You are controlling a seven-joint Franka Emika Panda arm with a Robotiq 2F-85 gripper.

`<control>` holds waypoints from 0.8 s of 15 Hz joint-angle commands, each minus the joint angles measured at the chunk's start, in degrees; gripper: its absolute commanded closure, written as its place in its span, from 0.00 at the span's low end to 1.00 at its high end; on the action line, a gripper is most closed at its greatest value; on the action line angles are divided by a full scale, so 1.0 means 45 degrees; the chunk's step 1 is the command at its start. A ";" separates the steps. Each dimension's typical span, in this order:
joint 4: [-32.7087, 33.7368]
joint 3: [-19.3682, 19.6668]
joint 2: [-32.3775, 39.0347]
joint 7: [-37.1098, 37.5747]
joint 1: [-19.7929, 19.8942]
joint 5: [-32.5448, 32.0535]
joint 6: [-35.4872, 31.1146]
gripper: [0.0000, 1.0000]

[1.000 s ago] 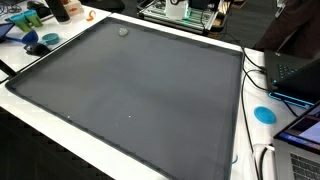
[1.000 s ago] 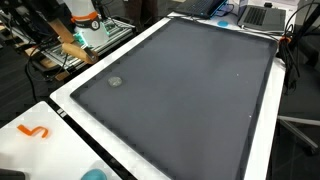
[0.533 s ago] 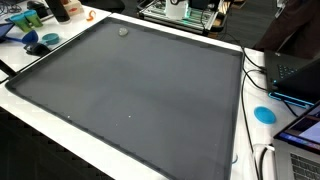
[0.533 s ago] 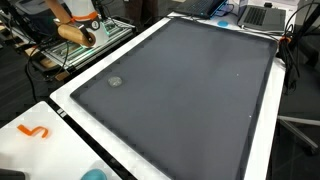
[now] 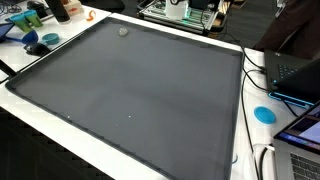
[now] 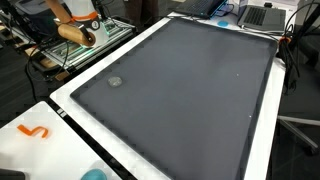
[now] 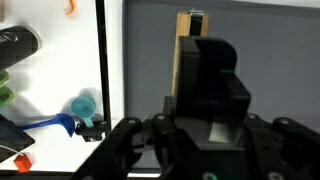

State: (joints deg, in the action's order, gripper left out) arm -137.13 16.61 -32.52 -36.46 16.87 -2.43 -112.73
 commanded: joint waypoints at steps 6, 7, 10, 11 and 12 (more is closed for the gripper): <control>-0.0619 0.1146 0.2874 -0.0557 -0.0886 0.0070 -0.1947 0.75; -0.0826 0.1142 0.3177 -0.0627 -0.0873 0.0051 -0.2301 0.75; -0.1333 0.1101 0.4008 -0.0984 -0.0828 0.0149 -0.3377 0.75; -0.1511 0.1085 0.4193 -0.1161 -0.0817 0.0191 -0.3812 0.75; -0.1688 0.1114 0.4325 -0.1513 -0.0835 0.0366 -0.4281 0.75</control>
State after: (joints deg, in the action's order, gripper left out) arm -142.76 20.81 -14.27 -39.70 13.50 -2.23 -127.45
